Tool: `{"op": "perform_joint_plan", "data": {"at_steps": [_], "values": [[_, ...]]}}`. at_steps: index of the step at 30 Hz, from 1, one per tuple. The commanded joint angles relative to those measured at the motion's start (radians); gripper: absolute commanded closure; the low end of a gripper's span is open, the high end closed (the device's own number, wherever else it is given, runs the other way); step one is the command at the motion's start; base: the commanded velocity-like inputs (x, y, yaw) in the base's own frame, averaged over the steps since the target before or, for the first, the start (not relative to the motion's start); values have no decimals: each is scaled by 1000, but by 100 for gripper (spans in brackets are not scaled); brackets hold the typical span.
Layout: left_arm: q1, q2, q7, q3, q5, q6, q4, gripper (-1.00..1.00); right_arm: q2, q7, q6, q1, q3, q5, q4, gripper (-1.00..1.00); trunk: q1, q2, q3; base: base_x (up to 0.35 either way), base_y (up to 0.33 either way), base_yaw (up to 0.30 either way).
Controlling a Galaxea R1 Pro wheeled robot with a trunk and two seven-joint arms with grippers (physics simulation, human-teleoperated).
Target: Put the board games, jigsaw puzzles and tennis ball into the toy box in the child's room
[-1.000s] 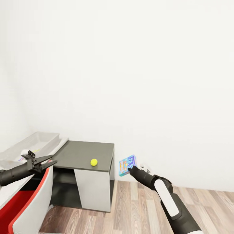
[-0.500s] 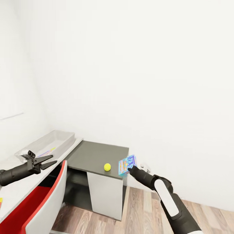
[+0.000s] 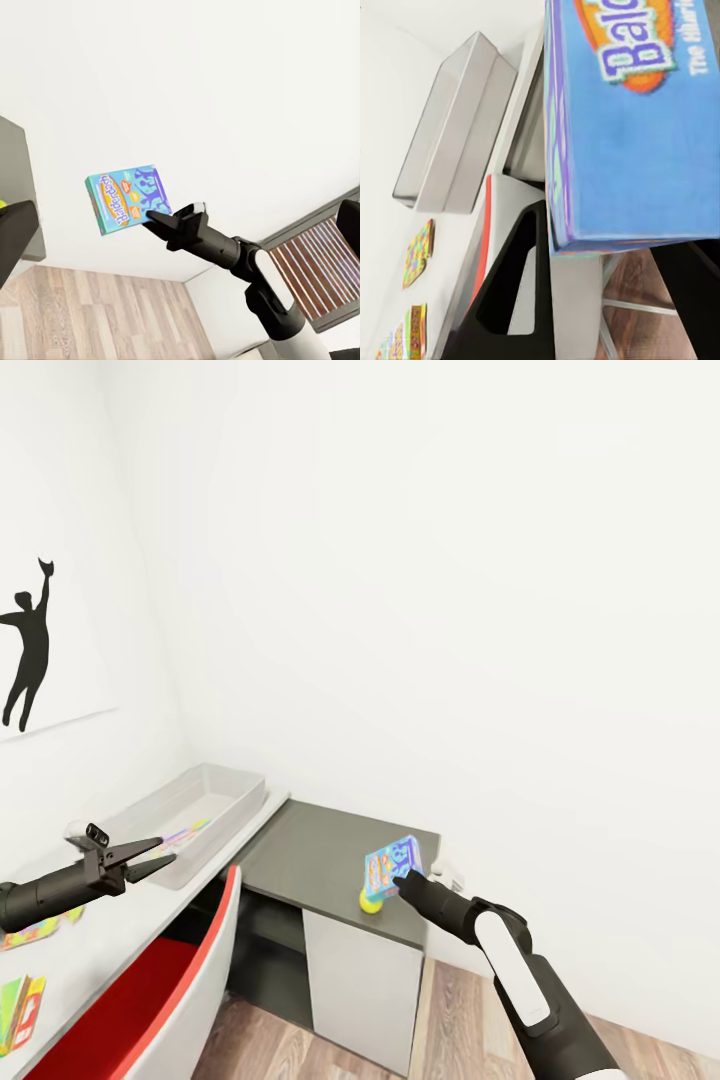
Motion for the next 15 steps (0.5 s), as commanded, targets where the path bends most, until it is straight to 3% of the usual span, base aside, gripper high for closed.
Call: {"op": "perform_joint_plan", "data": {"at_steps": [1, 9, 15], "values": [[-1, 0, -4, 0, 0, 11, 0, -100, 1, -3, 3, -1, -1, -6, -1, 100, 1, -2, -2, 144, 101, 8], [-1, 1, -4, 0, 0, 11, 0, -100, 2, -5, 4, -1, 0, -6, -2, 100, 1, -2, -2, 127, 26, 17], [-1, 1, -4, 0, 0, 11, 0, -100, 3, -5, 7, -1, 0, -6, -3, 100, 1, -2, 0, 23, 1, 217]]}}
